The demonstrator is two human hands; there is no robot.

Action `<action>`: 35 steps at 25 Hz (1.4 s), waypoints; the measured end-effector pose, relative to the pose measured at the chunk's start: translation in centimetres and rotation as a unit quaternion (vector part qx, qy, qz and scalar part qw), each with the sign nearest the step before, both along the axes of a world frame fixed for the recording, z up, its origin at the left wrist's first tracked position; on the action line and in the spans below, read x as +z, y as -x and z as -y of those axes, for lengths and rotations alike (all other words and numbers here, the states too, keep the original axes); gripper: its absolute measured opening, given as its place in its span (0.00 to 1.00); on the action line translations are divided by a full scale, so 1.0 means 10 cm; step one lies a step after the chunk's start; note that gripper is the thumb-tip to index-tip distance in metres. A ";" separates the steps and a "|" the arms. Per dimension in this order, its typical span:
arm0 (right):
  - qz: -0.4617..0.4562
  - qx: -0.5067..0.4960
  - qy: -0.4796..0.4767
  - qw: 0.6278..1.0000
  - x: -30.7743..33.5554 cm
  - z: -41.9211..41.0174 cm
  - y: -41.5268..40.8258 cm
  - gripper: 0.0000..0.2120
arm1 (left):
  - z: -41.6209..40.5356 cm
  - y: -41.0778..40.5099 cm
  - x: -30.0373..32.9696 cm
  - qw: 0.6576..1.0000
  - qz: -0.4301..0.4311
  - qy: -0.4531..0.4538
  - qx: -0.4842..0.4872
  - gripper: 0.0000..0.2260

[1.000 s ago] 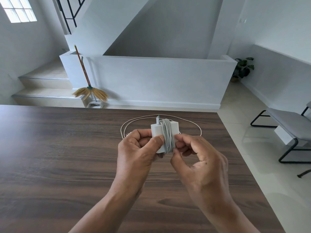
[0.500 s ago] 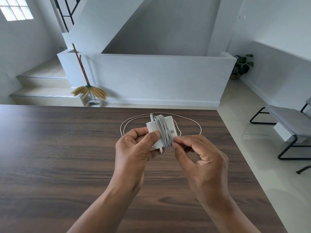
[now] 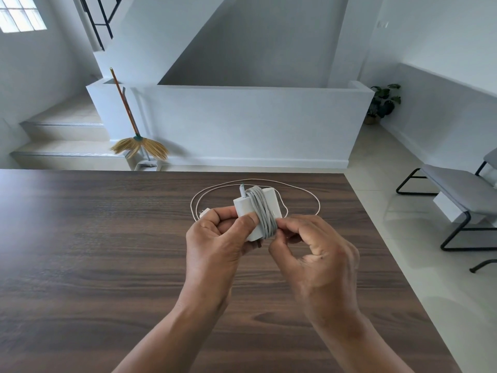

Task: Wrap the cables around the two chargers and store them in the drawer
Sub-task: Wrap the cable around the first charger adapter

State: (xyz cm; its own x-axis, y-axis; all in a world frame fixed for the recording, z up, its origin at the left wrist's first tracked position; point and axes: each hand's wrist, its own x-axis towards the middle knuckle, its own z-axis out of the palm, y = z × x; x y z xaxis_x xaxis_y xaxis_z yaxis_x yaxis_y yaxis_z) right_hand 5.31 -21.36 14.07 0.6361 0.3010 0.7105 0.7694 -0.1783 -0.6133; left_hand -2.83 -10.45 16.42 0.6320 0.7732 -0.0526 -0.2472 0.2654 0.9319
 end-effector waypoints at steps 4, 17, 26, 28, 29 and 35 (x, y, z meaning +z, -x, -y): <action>-0.007 -0.027 0.003 1.000 0.02 -0.06 -0.01 0.11 | 0.01 0.00 0.01 1.000 -0.010 -0.009 0.002 0.06; -0.205 0.004 -0.075 0.976 0.02 -0.11 0.02 0.17 | -0.01 0.03 -0.10 0.999 -0.024 -0.043 0.002 0.07; -0.193 0.055 -0.023 0.979 0.03 -0.04 -0.01 0.16 | -0.07 0.02 -0.11 0.998 -0.033 -0.040 -0.021 0.06; -0.199 0.081 -0.039 0.976 0.01 -0.01 0.00 0.16 | -0.09 0.03 -0.11 0.998 -0.034 -0.042 -0.023 0.06; -0.216 0.096 -0.053 0.970 0.01 -0.01 0.00 0.16 | -0.11 0.04 -0.11 0.998 -0.033 -0.046 -0.023 0.07; -0.323 0.129 -0.047 0.936 0.08 0.02 -0.06 0.10 | -0.13 0.09 -0.14 0.996 -0.033 -0.078 -0.032 0.08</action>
